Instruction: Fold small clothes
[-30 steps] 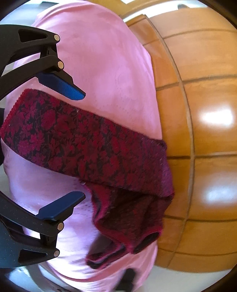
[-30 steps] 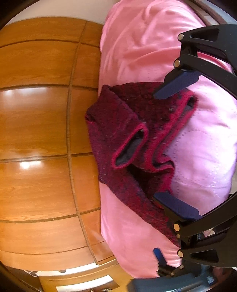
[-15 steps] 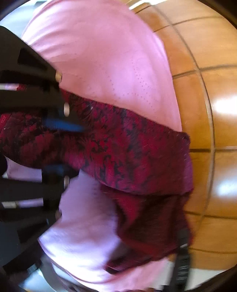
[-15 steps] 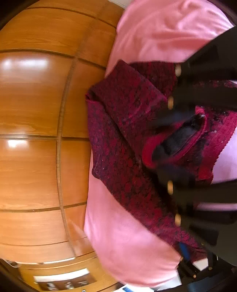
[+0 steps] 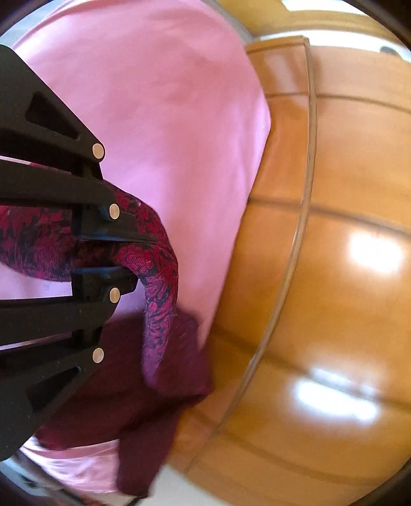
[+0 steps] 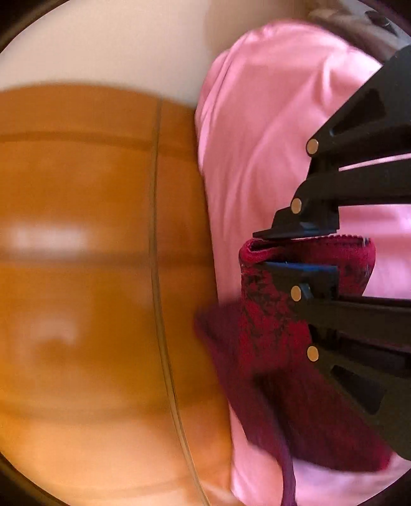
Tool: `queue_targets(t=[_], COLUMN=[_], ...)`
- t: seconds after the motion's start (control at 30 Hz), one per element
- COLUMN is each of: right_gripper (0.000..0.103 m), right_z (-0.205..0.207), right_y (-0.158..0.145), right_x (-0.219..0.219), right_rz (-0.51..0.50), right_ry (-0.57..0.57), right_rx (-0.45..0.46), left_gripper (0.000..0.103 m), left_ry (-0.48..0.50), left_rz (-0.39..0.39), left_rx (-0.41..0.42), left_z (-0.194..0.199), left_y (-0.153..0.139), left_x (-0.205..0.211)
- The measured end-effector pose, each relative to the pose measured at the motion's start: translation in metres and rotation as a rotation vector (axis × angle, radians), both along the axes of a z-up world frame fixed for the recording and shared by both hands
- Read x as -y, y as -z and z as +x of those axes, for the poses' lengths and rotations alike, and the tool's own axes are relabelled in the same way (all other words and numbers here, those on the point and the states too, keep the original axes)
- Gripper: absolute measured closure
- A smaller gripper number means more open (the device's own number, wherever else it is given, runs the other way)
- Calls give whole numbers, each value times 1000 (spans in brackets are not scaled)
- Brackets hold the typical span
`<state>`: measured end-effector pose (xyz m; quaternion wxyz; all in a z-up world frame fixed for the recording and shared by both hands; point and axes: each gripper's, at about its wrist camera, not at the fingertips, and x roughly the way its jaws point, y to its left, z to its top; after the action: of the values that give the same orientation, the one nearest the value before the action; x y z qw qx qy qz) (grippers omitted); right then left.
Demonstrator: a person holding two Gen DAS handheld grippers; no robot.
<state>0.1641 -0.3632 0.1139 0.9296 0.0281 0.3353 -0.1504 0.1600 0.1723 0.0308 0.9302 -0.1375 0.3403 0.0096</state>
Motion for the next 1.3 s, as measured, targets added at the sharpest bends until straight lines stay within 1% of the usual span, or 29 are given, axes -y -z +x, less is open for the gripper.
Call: queue_targets(t=[0.03,0.13,0.2,0.3,0.33,0.4,0.43,0.47,0.5,0.53,0.57,0.6,0.63,0.67,0.7,0.77,0.8,0.83,0.87,0.9,0.97,1.0,1.07,1.13,1.2,1.23,1.3], right_gripper=[92,92,92,92,92,92,90,82,78,60,48,47,46,46,46,46,46,46,46,47,48,48,48,48,48,48,51], right_z=[8,30,45,58,61,62,60,59,55,51,51,46,43,37,28,18,10,4,-2,-10,-19,-25,-33,-42,-48,-50,-52], right_y=[3,16,28,47,54,66,71,73,74,74,75,72,72,70,69,72,75,80,85,93,104,113,123,132,136,138,144], right_x=[17,61,89,121,132,152,157,158,160,160,157,147,140,130,111,84,59,45,31,10,-13,-25,-41,-55,-57,-55,-57], right_rz=[-10,-46,-65,-102,-100,-64,-55,-51,-42,-30,-22,-29,-29,-17,20,96,173,235,298,386,488,553,609,622,660,684,689], right_ry=[47,164,247,347,378,430,450,458,467,458,445,419,389,350,279,168,85,31,-22,-96,-163,-194,-215,-218,-207,-206,-211], right_rx=[-14,-63,-109,-181,-205,-243,-255,-260,-254,-241,-229,-210,-199,-191,-182,-187,-199,-209,-222,-244,-275,-301,-330,-358,-360,-364,-392], left_gripper=[93,94,94,94,93,90,85,71,61,41,35,35,35,35,35,35,35,35,37,38,39,39,39,39,48,52,69], left_ry=[-35,-119,-178,-252,-279,-315,-321,-326,-331,-342,-346,-326,-300,-269,-222,-121,-46,1,65,105,189,214,247,257,280,298,298], left_rz=[6,64,125,155,162,164,166,166,167,171,173,162,141,108,52,-45,-117,-166,-235,-284,-381,-421,-477,-531,-562,-560,-535], left_rx=[-11,-44,-82,-141,-160,-197,-204,-205,-201,-175,-146,-110,-95,-76,-56,-53,-79,-102,-135,-160,-199,-209,-232,-261,-260,-261,-273], left_z=[20,69,102,133,143,154,156,154,153,144,136,123,120,107,93,77,64,57,47,39,24,16,8,4,4,4,6], left_y=[-3,-8,-8,0,4,12,16,17,18,17,16,15,15,16,20,33,47,56,70,81,101,108,120,130,134,134,137], left_x=[-13,-35,-46,-58,-63,-68,-68,-68,-68,-65,-60,-55,-50,-44,-36,-23,-11,-4,7,16,36,46,59,71,81,88,98])
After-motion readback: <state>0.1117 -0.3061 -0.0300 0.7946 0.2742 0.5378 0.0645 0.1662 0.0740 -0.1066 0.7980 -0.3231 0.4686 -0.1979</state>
